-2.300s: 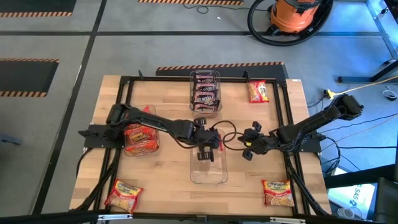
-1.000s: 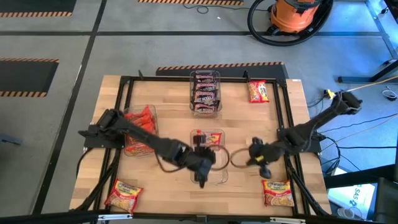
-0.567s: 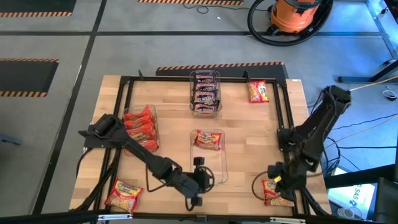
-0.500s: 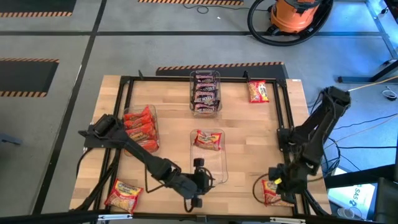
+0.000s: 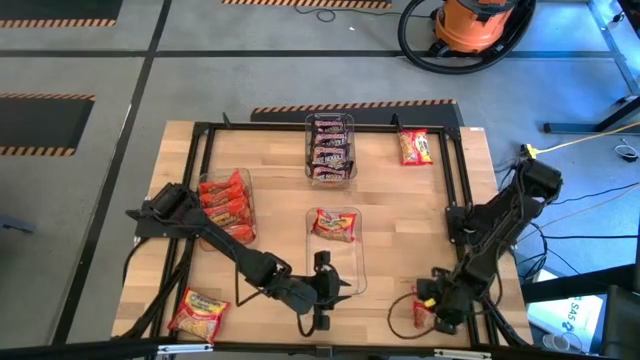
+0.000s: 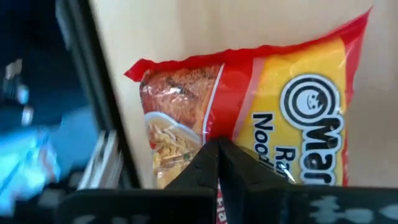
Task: Sort Maruchan noodles
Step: Put the red noodle pack into the bottom transparent bin
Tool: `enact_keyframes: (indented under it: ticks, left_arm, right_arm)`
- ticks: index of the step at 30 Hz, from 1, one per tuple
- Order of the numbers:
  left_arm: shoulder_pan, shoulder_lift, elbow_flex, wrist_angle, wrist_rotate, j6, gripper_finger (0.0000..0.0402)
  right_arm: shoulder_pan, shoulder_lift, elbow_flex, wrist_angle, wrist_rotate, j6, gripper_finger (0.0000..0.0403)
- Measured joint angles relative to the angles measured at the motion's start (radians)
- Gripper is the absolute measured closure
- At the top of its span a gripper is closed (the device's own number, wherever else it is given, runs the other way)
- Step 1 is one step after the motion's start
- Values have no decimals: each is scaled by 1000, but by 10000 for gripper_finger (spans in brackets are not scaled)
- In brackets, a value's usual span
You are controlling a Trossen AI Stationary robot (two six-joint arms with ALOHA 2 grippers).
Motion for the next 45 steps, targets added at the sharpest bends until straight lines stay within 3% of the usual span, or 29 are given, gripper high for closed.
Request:
enact_keyframes:
  ticks: [11,15,19,23,27,31,34,41,45]
  left_arm:
    - [10,0,0,6,3,-5,288]
    - [10,0,0,5,4,-11,288]
    - [10,0,0,6,4,-11,288]
    - [10,0,0,17,4,-11,288]
    - [10,0,0,33,4,-11,288]
    - [10,0,0,68,4,-11,288]
    - [10,0,0,110,5,-11,288]
    - [55,2,0,178,93,-11,288]
    - [93,2,1,184,123,-37,288]
  right_arm:
    - [-195,-1,0,-99,461,-17,402]
    - [-252,-65,0,-119,392,-137,402]
    - [-282,-222,-6,-208,376,-207,402]
    - [-322,-413,-93,-282,354,-203,402]
    - [-362,-581,-240,-224,282,-151,402]
    - [-399,-674,-346,-172,276,-72,391]
    - [-415,-687,-387,-140,227,-62,343]
    - [-412,-687,-397,-126,222,-55,154]
    - [-412,-687,-397,-119,222,-78,76]
